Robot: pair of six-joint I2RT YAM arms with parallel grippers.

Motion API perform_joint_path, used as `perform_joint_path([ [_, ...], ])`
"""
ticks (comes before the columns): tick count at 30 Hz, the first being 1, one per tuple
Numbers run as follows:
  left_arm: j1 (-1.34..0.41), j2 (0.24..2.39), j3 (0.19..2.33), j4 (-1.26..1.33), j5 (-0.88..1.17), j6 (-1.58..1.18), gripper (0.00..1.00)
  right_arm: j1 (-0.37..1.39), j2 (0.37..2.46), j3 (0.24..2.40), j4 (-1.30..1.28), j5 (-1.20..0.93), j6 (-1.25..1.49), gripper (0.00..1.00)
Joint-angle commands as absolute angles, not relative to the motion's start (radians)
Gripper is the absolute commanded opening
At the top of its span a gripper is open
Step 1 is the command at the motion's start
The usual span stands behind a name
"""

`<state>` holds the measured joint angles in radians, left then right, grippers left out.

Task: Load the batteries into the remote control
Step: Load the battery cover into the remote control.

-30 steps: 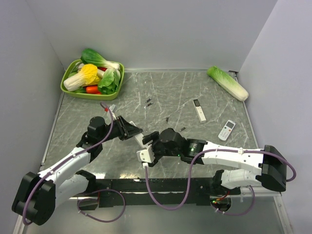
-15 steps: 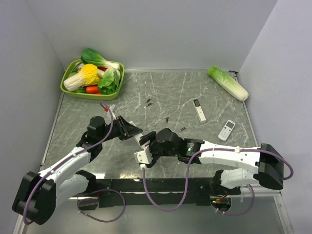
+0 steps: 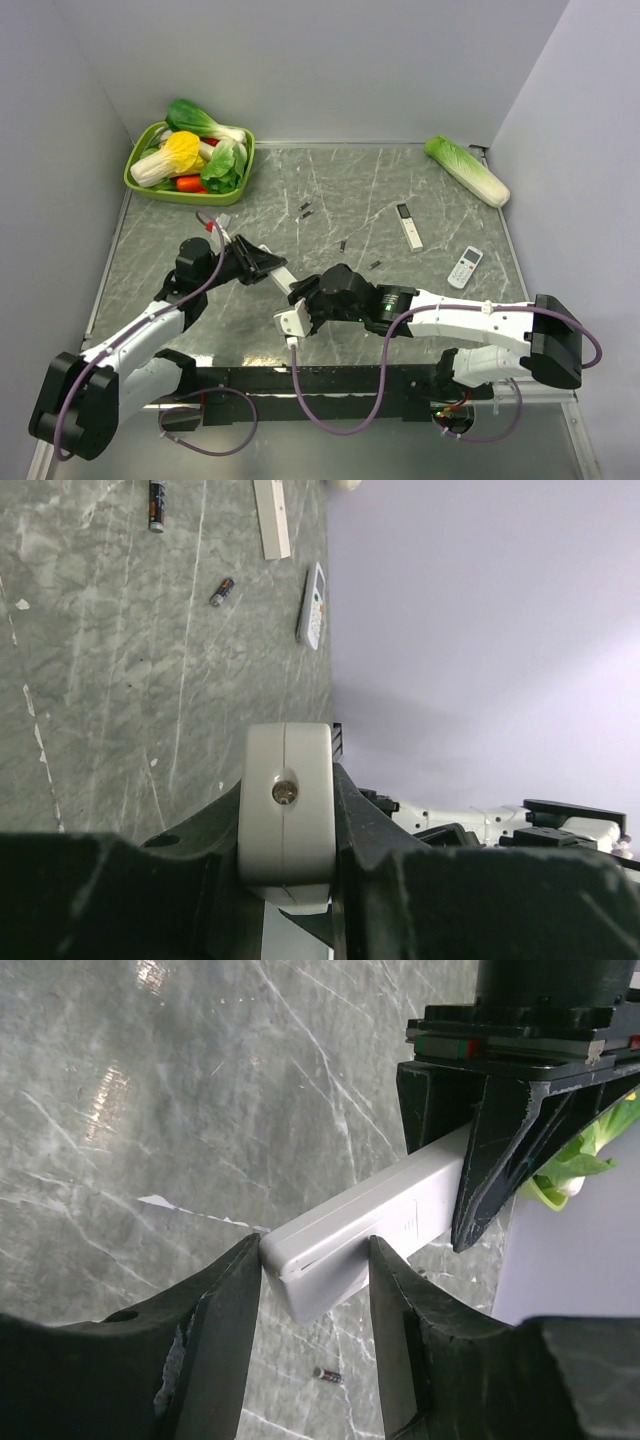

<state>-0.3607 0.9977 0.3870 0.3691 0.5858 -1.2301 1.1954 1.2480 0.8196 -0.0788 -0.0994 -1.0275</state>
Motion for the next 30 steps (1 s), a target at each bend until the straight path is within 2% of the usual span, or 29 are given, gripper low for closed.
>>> perform_joint_path([
  [1, -0.351, 0.986, 0.379, 0.577, 0.670, -1.290, 0.01, 1.201, 1.267, 0.845, -0.103, -0.127, -0.994, 0.34],
  [3, -0.338, 0.977, 0.361, 0.607, 0.675, -1.321, 0.01, 1.201, 1.267, 0.841, -0.103, -0.133, -0.989, 0.25],
  [9, -0.256, 0.939, 0.325, 0.624, 0.673, -1.376, 0.01, 1.207, 1.258, 0.816, -0.107, -0.133, -0.957, 0.10],
  [14, -0.213, 0.922, 0.284, 0.672, 0.666, -1.446, 0.01, 1.227, 1.239, 0.796, -0.095, -0.120, -0.936, 0.13],
  [30, -0.115, 0.916, 0.210, 0.784, 0.660, -1.604, 0.01, 1.265, 1.210, 0.761, -0.092, -0.086, -0.894, 0.12],
])
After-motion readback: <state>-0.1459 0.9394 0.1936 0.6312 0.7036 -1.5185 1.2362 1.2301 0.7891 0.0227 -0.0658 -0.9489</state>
